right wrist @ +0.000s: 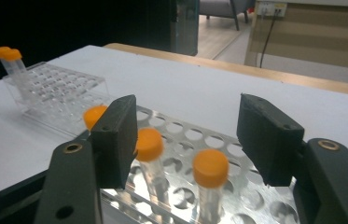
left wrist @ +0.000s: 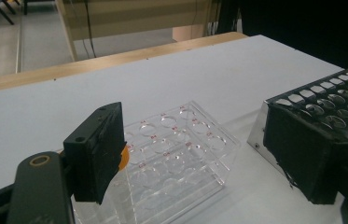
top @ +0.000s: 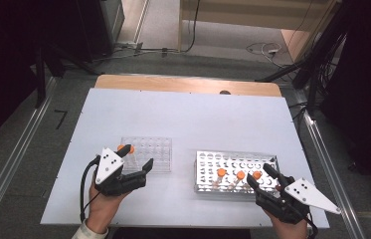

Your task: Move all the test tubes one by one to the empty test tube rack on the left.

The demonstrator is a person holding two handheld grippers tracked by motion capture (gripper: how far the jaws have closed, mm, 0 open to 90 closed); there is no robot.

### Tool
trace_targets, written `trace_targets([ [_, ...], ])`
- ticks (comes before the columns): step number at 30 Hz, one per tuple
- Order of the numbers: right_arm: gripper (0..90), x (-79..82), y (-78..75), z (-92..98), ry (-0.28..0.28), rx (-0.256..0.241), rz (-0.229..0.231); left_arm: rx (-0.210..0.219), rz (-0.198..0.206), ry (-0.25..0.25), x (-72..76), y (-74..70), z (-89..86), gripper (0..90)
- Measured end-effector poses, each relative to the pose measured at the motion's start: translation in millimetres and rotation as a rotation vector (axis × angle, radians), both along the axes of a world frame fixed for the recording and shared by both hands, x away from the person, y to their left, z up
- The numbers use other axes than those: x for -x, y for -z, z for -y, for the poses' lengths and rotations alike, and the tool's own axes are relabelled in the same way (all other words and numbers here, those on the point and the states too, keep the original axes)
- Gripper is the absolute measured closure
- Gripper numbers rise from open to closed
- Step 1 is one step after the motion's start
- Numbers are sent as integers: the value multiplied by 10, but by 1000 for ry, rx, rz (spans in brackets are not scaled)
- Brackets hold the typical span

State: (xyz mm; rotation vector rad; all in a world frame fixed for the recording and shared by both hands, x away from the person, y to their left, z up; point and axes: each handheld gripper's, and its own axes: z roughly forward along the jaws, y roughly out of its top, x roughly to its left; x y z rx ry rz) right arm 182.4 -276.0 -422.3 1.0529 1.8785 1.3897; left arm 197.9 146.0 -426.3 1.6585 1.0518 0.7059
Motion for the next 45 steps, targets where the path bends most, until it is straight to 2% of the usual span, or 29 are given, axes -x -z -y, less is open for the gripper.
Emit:
trace_targets([
  [7, 431, -12, 151, 85, 38, 13, -1, 2, 0, 1, 7, 3, 2, 203],
  [10, 459, -13, 216, 105, 39, -6, -5, 1, 3, 1, 11, 3, 1, 203],
  [22, 570, -31, 397, 61, 43, 45, -40, 5, 7, -6, 15, 1, -10, 201],
  [30, 613, -60, 457, 57, 45, 60, -59, 4, 7, -5, 17, 3, -7, 202],
  [35, 644, -82, 496, 21, 40, 80, -86, 4, 5, -6, 18, 6, -4, 201],
  [45, 710, -105, 503, 30, 56, 88, -104, 5, 5, -7, 20, 5, -6, 202],
])
